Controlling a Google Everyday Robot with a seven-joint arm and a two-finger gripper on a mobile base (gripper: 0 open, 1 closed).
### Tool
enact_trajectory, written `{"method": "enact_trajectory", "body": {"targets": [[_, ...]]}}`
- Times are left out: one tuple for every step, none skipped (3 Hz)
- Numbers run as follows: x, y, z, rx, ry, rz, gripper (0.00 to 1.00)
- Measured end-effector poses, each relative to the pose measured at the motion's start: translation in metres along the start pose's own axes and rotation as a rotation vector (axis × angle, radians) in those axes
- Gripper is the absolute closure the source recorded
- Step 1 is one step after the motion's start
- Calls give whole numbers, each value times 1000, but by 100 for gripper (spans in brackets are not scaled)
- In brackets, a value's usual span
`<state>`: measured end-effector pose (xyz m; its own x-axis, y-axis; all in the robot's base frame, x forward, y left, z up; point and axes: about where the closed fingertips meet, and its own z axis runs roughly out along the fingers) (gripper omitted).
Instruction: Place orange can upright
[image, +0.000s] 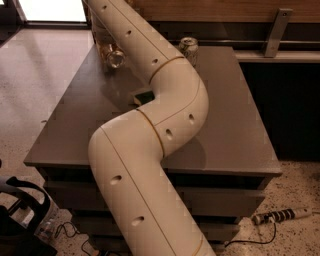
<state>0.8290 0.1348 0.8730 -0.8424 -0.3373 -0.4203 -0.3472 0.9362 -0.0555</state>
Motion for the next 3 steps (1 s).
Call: {"method": "enact_trajectory", "body": {"targets": [[-11,-10,-21,3,-59,-18,100],[-22,-21,-39,-18,-129,-47,100],[-28,-31,-55,-48,-208,-83,100]]}}
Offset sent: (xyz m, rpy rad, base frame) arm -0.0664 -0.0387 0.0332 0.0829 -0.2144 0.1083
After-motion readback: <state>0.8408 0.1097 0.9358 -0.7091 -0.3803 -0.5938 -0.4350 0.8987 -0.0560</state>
